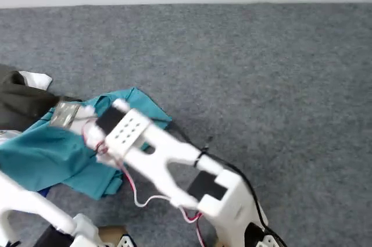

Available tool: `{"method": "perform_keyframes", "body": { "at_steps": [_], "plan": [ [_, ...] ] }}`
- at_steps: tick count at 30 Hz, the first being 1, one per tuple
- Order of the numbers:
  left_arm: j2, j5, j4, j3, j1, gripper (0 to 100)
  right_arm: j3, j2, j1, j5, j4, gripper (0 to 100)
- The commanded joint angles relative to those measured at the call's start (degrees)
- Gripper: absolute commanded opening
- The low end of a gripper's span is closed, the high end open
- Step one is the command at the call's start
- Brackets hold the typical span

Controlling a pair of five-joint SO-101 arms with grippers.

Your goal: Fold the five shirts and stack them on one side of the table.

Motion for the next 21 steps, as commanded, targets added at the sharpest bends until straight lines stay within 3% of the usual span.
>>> {"method": "perform_keyframes", "body": {
  "at_steps": [1,12,14,18,21],
  "plan": [
    [-0.4,0.6,0.0,-2.2,-1.2,1,-2.9,1.5,-3.4,-1.4,-3.9,25.4],
    [-0.4,0.6,0.0,-2.2,-1.2,1,-2.9,7.8,-3.6,-1.0,-9.9,25.0],
    [-0.4,0.6,0.0,-2.2,-1.2,1,-2.9,8.6,-3.6,-0.9,-10.2,20.3],
    [-0.4,0.6,0.0,-2.2,-1.2,1,-5.5,8.8,-2.6,0.0,-9.5,0.5],
    [-0.4,0.6,0.0,-2.2,-1.1,1,-9.1,8.8,-1.2,4.9,-5.8,0.9]
  ]
}}
